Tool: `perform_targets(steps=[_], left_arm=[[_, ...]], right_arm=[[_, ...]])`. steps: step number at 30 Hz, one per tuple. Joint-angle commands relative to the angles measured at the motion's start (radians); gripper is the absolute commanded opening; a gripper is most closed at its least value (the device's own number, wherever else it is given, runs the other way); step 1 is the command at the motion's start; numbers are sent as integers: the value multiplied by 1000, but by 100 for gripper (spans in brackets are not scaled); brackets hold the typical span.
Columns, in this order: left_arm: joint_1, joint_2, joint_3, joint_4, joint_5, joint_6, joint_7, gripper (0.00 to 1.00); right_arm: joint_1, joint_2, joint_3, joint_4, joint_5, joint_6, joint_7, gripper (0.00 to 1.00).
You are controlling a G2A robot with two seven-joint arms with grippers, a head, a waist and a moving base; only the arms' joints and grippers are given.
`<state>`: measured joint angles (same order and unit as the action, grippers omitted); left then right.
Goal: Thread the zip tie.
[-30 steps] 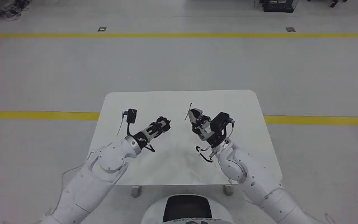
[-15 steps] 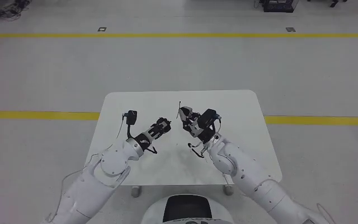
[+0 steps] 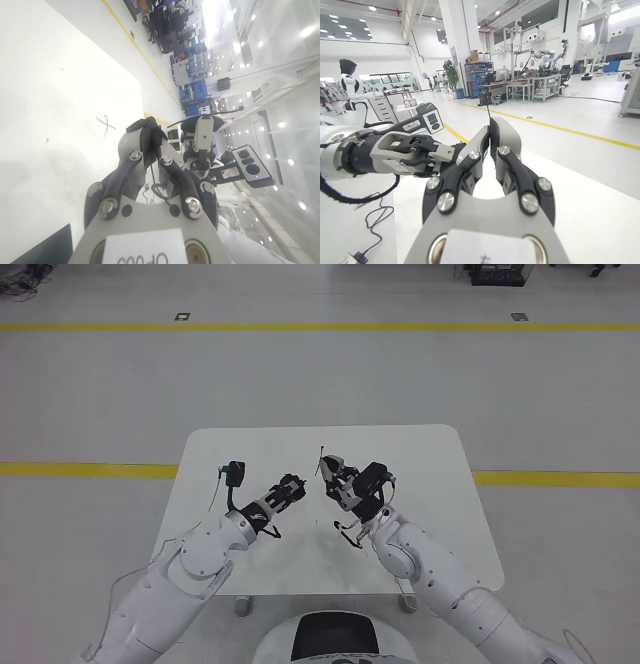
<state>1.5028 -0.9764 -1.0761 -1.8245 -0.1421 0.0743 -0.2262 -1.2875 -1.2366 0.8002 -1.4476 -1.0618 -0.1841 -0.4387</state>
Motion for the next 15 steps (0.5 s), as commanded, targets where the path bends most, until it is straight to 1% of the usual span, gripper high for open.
perform_targets(steps=[1, 5, 10, 15], left_arm=[[0, 0, 0, 0, 0, 0, 0, 0], [0, 0, 0, 0, 0, 0, 0, 0], [0, 0, 0, 0, 0, 0, 0, 0], [0, 0, 0, 0, 0, 0, 0, 0]], right_arm=[[1, -5, -4, 7, -2, 0, -9, 0], [-1, -14, -10, 19, -6, -5, -25, 0], [2, -23, -10, 52, 8, -40, -36, 0], [2, -23, -10, 53, 8, -41, -37, 0]])
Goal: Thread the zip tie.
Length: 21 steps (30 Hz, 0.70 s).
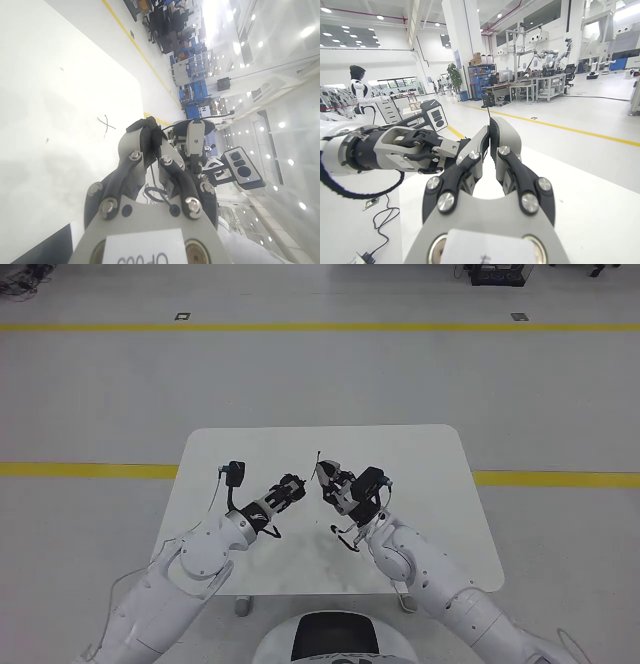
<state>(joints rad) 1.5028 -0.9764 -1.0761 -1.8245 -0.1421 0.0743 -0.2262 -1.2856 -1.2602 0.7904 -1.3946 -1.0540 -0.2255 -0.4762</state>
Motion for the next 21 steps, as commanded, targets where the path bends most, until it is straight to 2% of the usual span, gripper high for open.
perform_targets(steps=[1, 8, 21], left_arm=[[-1, -1, 1, 2, 5, 1, 7, 0], [-2, -10, 5, 1, 7, 29, 51, 0], [-8, -18, 7, 8, -6, 42, 62, 0]], right_arm=[[0, 0, 0, 0, 0, 0, 0, 0], [-10, -7, 6, -10, -12, 33, -1, 0], [14, -38, -9, 34, -16, 24, -4, 0]])
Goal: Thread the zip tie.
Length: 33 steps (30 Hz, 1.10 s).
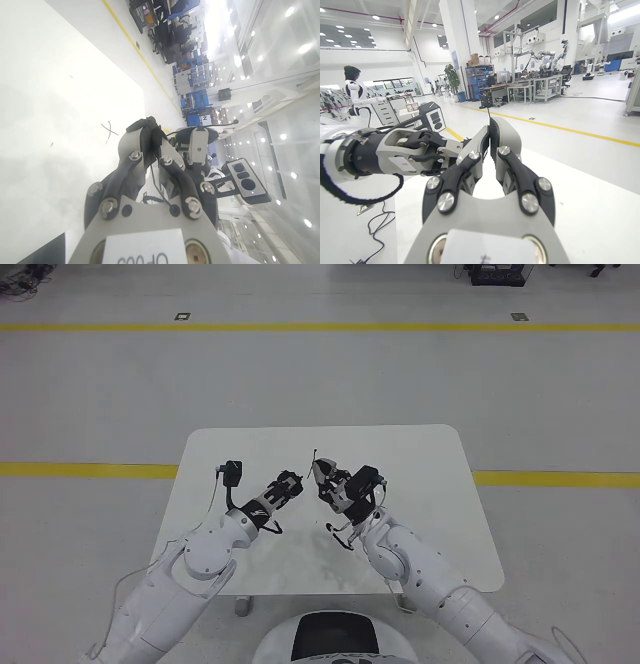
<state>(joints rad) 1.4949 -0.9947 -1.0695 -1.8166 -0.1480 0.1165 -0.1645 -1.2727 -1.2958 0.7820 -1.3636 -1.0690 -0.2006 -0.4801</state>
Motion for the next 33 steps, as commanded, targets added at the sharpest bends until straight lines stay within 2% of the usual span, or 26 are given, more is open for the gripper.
perform_targets(steps=[1, 33], left_arm=[[0, 0, 0, 0, 0, 0, 0, 0], [0, 0, 0, 0, 0, 0, 0, 0]], right_arm=[[2, -4, -1, 6, -1, -2, 0, 0], [24, -49, 21, 83, -25, -43, -22, 0]])
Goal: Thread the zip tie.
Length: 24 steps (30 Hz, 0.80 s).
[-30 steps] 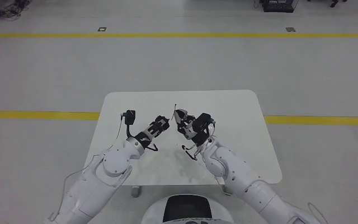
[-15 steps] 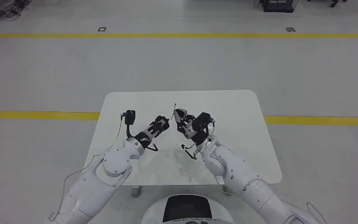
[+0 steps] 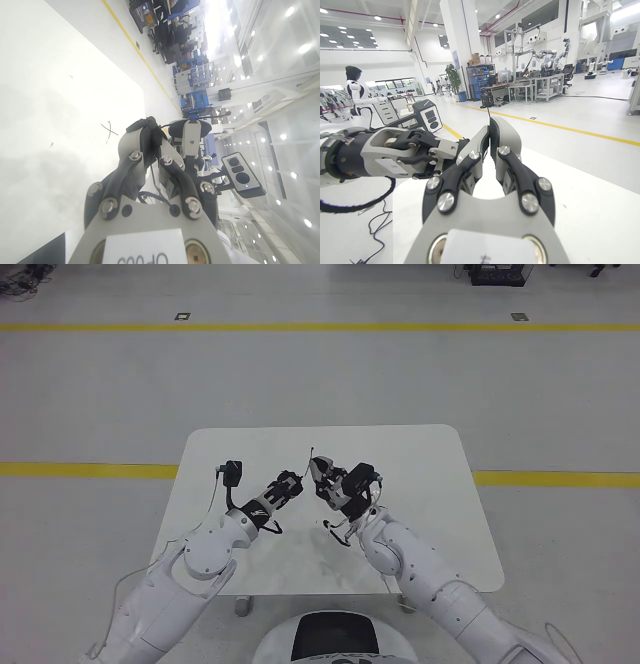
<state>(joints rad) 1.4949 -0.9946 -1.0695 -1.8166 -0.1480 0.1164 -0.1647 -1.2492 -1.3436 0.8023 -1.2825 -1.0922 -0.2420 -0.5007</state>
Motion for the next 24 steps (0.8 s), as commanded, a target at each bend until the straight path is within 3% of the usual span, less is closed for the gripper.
perform_targets(steps=[1, 24], left_arm=[[0, 0, 0, 0, 0, 0, 0, 0], [0, 0, 0, 0, 0, 0, 0, 0]], right_arm=[[1, -2, 1, 3, -3, -2, -2, 0], [2, -24, 19, 25, -28, -24, 2, 0]])
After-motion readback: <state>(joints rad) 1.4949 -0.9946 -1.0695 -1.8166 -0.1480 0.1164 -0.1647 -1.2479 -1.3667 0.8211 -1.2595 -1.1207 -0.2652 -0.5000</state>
